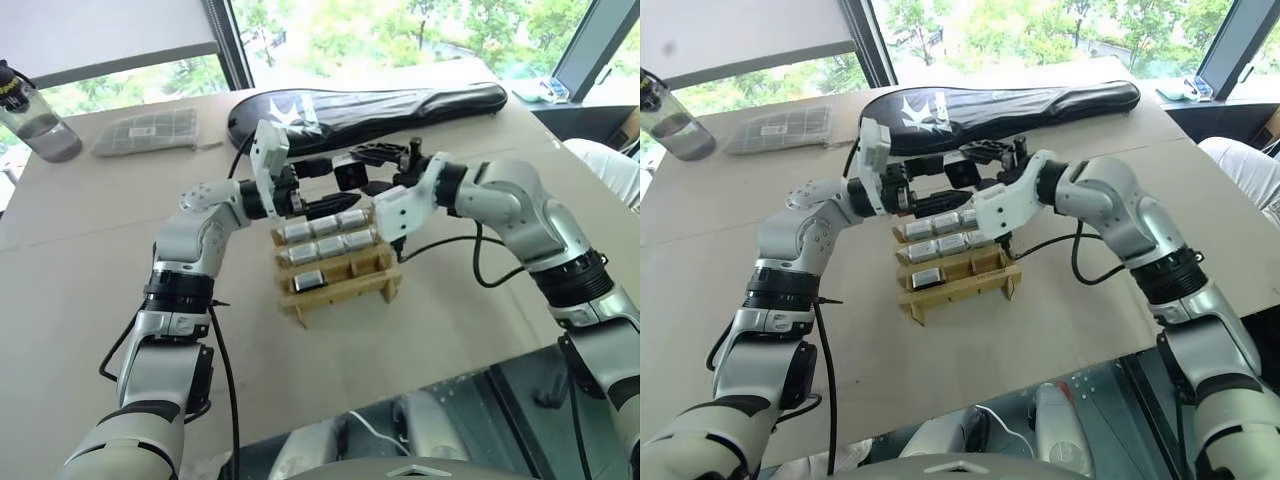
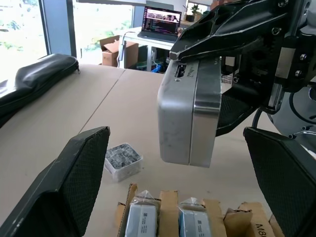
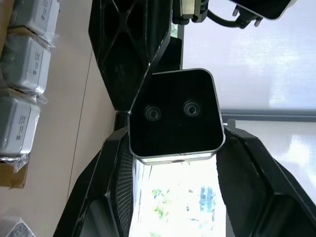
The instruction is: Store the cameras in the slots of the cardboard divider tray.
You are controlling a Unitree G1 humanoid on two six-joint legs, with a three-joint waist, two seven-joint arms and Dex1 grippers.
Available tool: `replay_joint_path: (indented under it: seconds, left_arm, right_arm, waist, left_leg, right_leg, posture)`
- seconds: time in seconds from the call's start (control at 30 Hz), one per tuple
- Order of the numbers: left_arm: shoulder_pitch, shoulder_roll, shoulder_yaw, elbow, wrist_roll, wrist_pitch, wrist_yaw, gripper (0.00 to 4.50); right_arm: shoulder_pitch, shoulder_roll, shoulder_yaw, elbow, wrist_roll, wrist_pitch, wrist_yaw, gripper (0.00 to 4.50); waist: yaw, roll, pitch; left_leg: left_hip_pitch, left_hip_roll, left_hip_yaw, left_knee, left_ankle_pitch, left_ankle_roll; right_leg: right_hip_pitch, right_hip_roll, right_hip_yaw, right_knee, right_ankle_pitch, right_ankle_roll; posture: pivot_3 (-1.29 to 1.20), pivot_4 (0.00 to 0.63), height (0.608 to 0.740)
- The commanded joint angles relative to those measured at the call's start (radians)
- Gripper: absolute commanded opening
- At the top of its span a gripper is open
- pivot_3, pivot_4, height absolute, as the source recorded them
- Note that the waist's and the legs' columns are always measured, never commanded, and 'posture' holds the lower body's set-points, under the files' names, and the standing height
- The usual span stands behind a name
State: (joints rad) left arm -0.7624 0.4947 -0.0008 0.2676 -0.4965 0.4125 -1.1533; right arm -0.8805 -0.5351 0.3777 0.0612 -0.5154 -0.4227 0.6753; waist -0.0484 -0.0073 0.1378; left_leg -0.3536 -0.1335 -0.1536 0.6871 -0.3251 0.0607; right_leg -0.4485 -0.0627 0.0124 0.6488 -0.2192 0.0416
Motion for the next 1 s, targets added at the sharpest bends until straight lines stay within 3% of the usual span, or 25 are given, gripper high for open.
replay_joint_path:
  seconds: [0.03,0.43,0.53,0.63,0.67,0.73,0.9,1.0]
  left_arm:
    - [-0.031,0.011,0.036,-0.019,-0.029,0.016,-0.014,4.5]
    - [-0.028,0.027,0.059,-0.045,-0.071,0.081,-0.048,4.5]
    - [-0.025,0.024,0.069,-0.054,-0.097,0.104,-0.054,3.67]
    - [-0.024,0.029,0.071,-0.061,-0.103,0.112,-0.061,2.28]
    - [-0.024,0.03,0.072,-0.062,-0.106,0.115,-0.062,1.55]
    - [-0.024,0.031,0.074,-0.062,-0.111,0.121,-0.064,0.86]
    - [-0.021,0.038,0.072,-0.066,-0.115,0.134,-0.079,0.73]
    - [-0.022,0.04,0.072,-0.063,-0.111,0.13,-0.083,0.73]
  right_arm:
    - [0.001,0.003,-0.01,-0.045,-0.007,-0.014,-0.02,1.89]
    - [0.015,0.007,-0.005,-0.039,-0.019,-0.018,-0.016,1.89]
    - [0.013,0.008,-0.005,-0.039,-0.021,-0.02,-0.017,1.89]
    - [0.015,0.005,-0.006,-0.039,-0.021,-0.025,-0.016,1.89]
    - [0.017,0.004,-0.007,-0.039,-0.021,-0.028,-0.016,1.89]
    - [0.019,0.001,-0.007,-0.039,-0.022,-0.031,-0.015,1.89]
    - [0.021,-0.002,-0.006,-0.04,-0.026,-0.038,-0.018,1.89]
    - [0.044,-0.008,-0.013,-0.064,0.001,-0.026,0.003,3.4]
  waist:
    - [0.004,0.0,0.0]
    - [0.005,0.0,0.0]
    - [0.005,0.0,0.0]
    - [0.005,0.0,0.0]
    - [0.005,0.0,0.0]
    - [0.005,0.0,0.0]
    - [0.005,0.0,0.0]
    - [0.006,0.0,0.0]
  left_leg:
    - [0.0,0.0,0.0,0.0,0.0,0.0]
    - [0.0,0.0,0.0,0.001,0.0,0.0]
    - [0.0,0.0,0.0,0.001,0.0,0.0]
    - [0.0,0.0,-0.001,0.001,0.0,0.0]
    - [0.0,0.0,-0.001,0.001,0.0,0.0]
    - [0.0,0.0,-0.001,0.001,0.0,0.0]
    - [0.0,0.0,-0.001,0.001,0.0,0.0]
    - [0.0,0.0,-0.001,0.001,0.0,0.0]
  right_leg:
    - [0.0,0.0,0.0,0.0,0.0,0.0]
    - [0.0,0.0,0.0,0.0,0.0,0.0]
    - [0.0,0.0,0.0,0.0,0.0,0.0]
    - [0.0,0.0,0.0,0.0,0.0,0.0]
    - [0.0,0.0,0.0,0.0,0.0,0.0]
    - [0.0,0.0,0.0,0.0,0.0,0.0]
    - [0.0,0.0,0.0,0.0,0.0,0.0]
    - [0.0,0.0,0.0,0.0,0.0,0.0]
  posture:
    - [0.0,0.15,0.74]
    - [0.0,0.15,0.74]
    - [0.0,0.15,0.74]
    - [0.0,0.15,0.74]
    - [0.0,0.15,0.74]
    - [0.0,0.15,0.74]
    - [0.0,0.15,0.74]
    - [0.0,0.15,0.74]
